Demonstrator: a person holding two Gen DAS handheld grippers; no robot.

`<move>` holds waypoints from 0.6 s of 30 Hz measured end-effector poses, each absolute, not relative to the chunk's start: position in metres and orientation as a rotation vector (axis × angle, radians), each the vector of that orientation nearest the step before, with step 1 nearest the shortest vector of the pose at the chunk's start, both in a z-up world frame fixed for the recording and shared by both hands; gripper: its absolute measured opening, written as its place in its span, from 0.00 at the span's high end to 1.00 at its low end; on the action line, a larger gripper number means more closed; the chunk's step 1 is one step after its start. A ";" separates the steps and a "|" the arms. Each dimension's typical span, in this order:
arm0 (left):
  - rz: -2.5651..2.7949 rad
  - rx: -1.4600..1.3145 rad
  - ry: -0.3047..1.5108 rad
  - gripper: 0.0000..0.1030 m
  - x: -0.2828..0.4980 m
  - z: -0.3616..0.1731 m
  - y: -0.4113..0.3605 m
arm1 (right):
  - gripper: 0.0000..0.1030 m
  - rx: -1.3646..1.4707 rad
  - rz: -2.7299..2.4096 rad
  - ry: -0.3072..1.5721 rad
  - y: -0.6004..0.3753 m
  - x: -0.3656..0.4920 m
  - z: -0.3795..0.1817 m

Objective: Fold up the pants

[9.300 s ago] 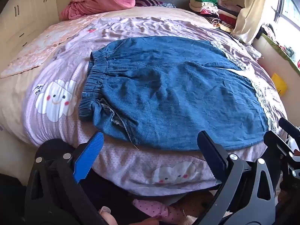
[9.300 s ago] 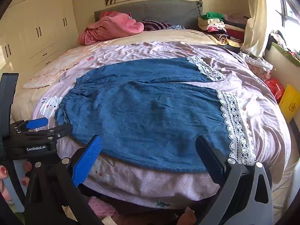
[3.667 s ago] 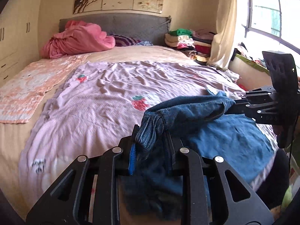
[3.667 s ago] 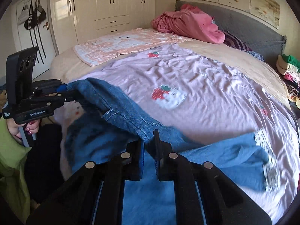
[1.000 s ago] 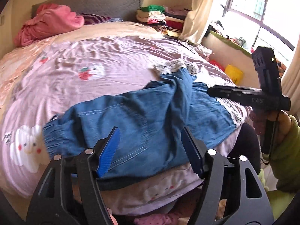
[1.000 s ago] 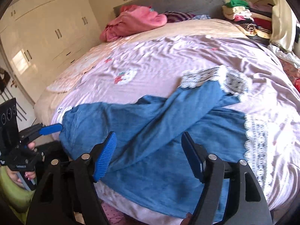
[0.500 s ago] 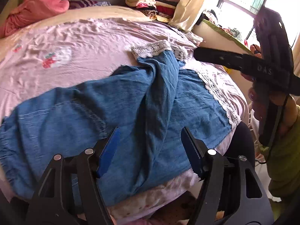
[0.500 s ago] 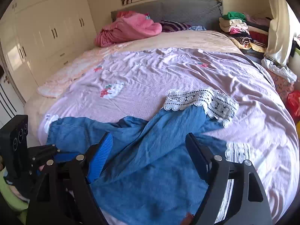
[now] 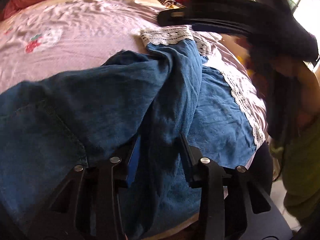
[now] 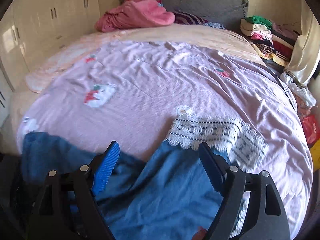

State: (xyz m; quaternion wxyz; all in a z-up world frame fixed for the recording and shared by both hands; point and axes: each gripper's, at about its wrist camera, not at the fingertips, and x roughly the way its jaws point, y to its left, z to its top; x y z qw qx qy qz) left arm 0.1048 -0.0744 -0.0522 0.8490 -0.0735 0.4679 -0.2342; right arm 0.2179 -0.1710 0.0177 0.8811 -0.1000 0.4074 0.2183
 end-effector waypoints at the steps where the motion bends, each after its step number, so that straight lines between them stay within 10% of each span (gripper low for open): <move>1: -0.499 -0.153 0.984 0.73 0.105 -0.052 -0.075 | 0.22 -0.224 0.436 0.868 -0.165 0.229 0.011; 9: -0.538 -0.165 0.981 0.73 0.106 -0.052 -0.078 | 0.24 -0.288 0.306 0.991 -0.145 0.288 -0.028; 16: -0.566 -0.179 0.979 0.73 0.108 -0.051 -0.080 | 0.84 -0.307 0.339 0.997 -0.153 0.302 -0.048; 18: -0.572 -0.191 0.976 0.70 0.108 -0.050 -0.078 | 0.88 -0.189 0.391 0.976 -0.172 0.298 -0.036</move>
